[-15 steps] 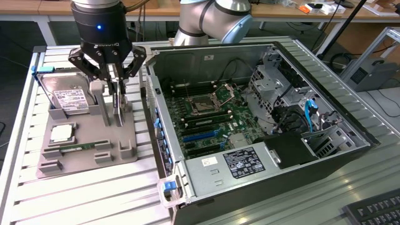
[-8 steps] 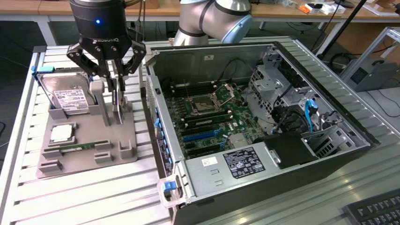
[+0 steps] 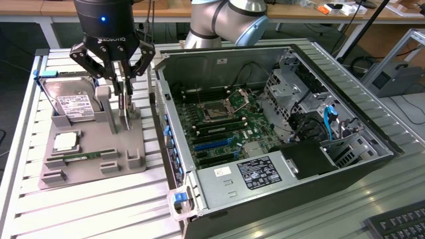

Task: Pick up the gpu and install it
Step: 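Pick up the gpu and move the gpu toward the slot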

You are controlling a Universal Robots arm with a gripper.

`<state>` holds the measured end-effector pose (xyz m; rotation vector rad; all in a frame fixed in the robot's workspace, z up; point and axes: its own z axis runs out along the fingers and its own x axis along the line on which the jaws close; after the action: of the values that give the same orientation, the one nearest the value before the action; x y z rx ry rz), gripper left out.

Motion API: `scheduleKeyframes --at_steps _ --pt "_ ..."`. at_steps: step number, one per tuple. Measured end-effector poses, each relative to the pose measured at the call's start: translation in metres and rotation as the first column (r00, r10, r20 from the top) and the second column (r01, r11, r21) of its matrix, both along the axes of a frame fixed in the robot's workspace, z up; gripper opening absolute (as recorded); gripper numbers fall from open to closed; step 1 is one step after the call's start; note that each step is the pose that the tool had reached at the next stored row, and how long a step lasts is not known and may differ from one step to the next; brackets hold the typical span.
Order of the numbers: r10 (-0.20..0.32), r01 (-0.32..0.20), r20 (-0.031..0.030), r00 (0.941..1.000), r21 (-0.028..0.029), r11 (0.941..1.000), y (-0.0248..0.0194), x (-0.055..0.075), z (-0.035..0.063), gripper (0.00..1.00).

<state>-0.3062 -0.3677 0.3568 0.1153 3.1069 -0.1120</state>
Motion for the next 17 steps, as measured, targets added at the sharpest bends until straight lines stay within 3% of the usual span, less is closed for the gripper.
scheduleKeyframes --at_steps 17 --pt "0.0 0.0 -0.0001 1.0 0.0 1.0 0.0 0.0 0.0114 0.27"
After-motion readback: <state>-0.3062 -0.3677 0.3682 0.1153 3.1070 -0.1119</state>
